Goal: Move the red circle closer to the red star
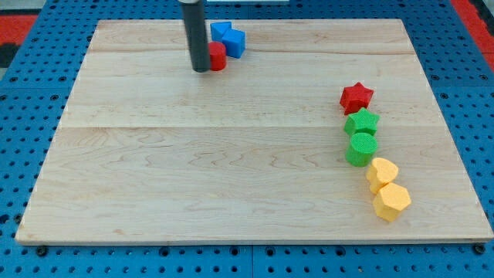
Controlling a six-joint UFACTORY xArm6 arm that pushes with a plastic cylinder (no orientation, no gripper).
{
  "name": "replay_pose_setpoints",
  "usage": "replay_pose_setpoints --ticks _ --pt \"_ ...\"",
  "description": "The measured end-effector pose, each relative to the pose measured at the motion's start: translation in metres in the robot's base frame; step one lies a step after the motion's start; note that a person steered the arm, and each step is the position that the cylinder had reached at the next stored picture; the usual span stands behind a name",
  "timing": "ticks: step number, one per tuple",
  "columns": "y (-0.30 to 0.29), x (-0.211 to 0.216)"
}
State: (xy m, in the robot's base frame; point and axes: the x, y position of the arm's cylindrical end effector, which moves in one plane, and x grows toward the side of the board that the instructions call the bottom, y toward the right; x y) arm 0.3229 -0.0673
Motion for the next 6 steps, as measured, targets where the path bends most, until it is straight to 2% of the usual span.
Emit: replay_pose_setpoints --ticks 1,2,3,4,5,6 --pt "-0.063 -0.021" --pt "-0.059 -0.059" --pt "0.030 -0.044" --pt "0.080 0.009" --pt "0.029 0.009" --pt "0.004 0.035"
